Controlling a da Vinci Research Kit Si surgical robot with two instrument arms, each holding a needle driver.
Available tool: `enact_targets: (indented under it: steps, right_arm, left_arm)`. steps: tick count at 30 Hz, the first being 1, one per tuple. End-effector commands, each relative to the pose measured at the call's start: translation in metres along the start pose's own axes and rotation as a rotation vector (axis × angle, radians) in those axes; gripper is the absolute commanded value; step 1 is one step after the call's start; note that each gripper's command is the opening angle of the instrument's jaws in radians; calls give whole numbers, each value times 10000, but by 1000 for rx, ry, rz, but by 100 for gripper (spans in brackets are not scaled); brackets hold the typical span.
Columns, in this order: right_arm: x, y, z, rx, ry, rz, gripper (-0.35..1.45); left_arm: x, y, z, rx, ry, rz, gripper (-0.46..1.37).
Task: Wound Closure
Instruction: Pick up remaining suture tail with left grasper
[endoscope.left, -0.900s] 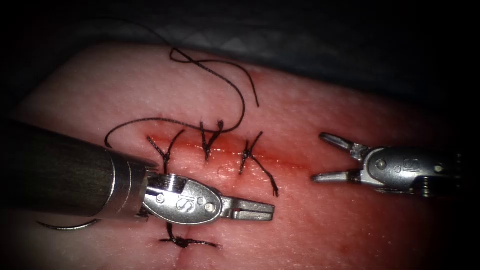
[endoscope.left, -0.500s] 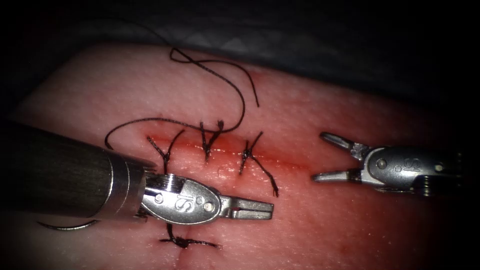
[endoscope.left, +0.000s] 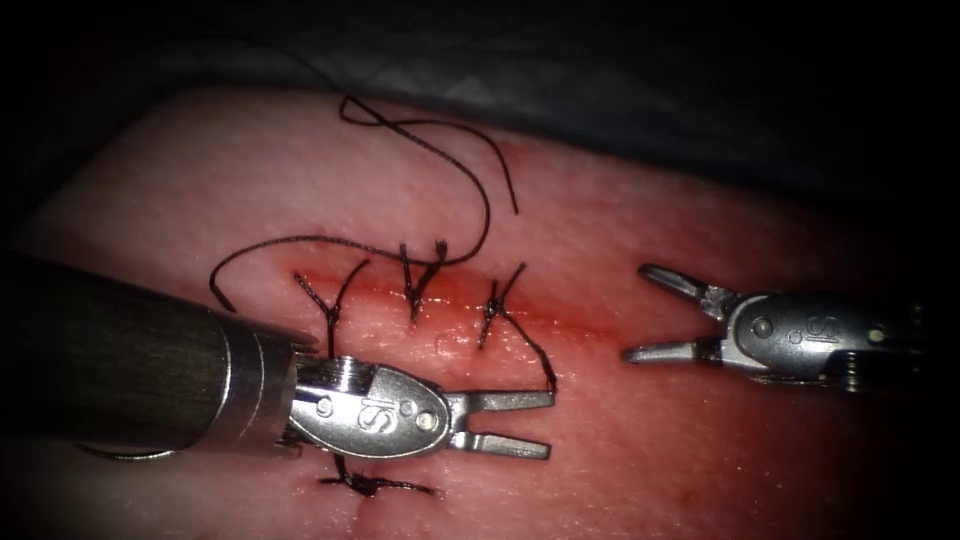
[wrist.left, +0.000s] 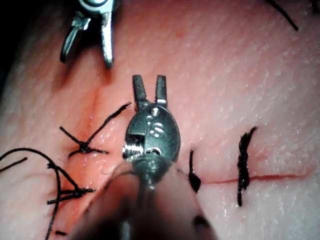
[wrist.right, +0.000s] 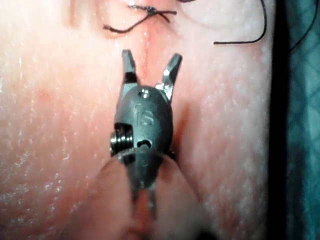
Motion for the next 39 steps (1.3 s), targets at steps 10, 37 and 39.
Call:
enact_targets:
  steps: [10, 37, 39]
  right_arm:
    - [-1, 0, -2, 4, 1, -1, 102]
    - [-2, 0, -4, 8, 2, -1, 100]
    - [-2, 0, -4, 8, 2, -1, 100]
  left_arm:
    - [-7, -10, 14, 32, -17, 47, 34]
    - [-52, -20, 42, 57, -144, 90, 13]
    - [-53, -20, 43, 57, -144, 90, 9]
